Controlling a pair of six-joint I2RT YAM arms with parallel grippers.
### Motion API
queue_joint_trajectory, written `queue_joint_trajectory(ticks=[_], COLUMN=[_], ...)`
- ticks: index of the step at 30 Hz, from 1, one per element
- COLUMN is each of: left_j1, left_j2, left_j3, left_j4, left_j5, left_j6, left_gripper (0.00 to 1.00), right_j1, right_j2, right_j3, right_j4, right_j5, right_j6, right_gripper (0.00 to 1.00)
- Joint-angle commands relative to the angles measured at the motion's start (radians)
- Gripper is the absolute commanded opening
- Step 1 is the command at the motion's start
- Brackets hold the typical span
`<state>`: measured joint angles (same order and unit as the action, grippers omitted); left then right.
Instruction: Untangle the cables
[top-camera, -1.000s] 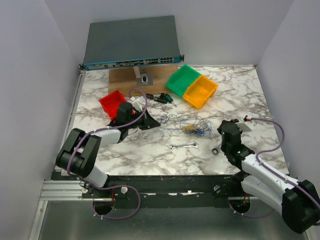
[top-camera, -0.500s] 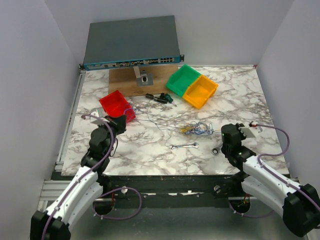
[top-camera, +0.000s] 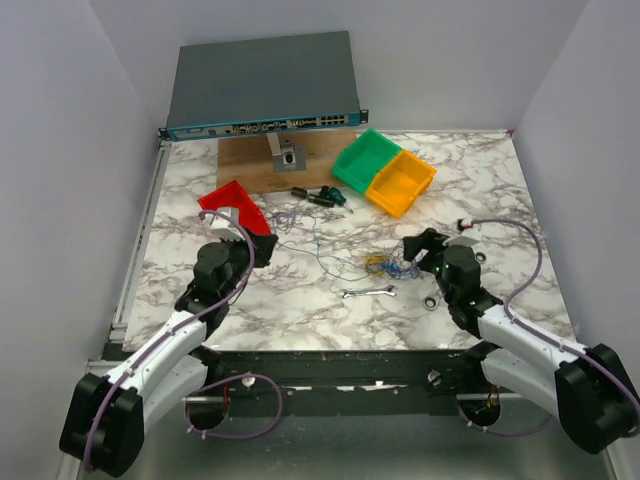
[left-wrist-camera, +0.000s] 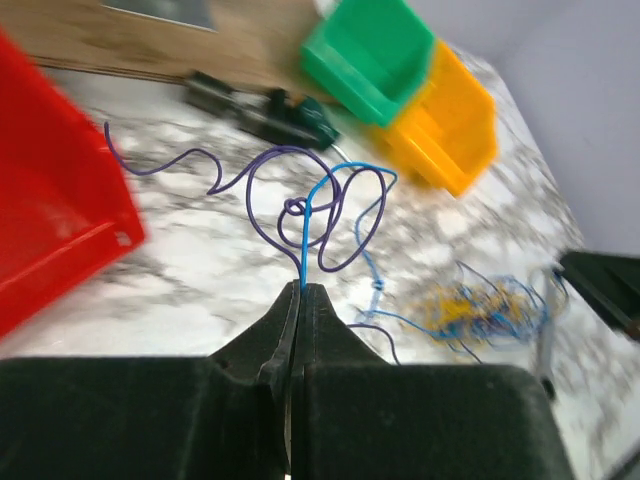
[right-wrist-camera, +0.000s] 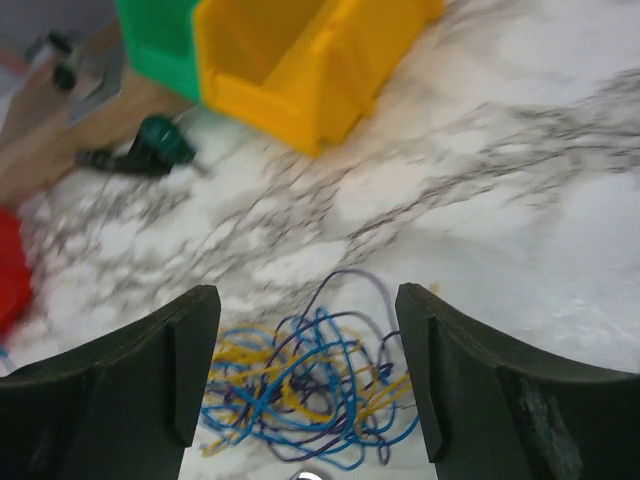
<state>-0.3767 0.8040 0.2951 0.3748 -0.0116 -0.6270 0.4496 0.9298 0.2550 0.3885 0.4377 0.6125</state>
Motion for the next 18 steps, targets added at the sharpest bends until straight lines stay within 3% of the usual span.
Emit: queue_joint_trajectory(ticks=[1, 9, 18], left_j1=[-0.031, -0.100, -0.183], left_j2=[0.106, 0.231, 0.321], left_j3=[0.059, 0.125, 0.215], left_j4=[0.212, 0.288, 0.209], left_j5=[0.364, 0.563, 0.612], left_j6=[0.064, 0.086, 0.138], left_gripper=[0.00, 0.00, 0.00], right_j1=[0.000, 0.039, 0.085], right_j2=[0.108, 0.249, 0.254], right_j3=[0.017, 0.056, 0.035], right_j4=[0.220, 0.346, 0.461], right_j5=[-0.481, -0.805, -0.934], right_j6=[-0.176, -0.204, -0.226], right_gripper=[0.80, 0.81, 0.76])
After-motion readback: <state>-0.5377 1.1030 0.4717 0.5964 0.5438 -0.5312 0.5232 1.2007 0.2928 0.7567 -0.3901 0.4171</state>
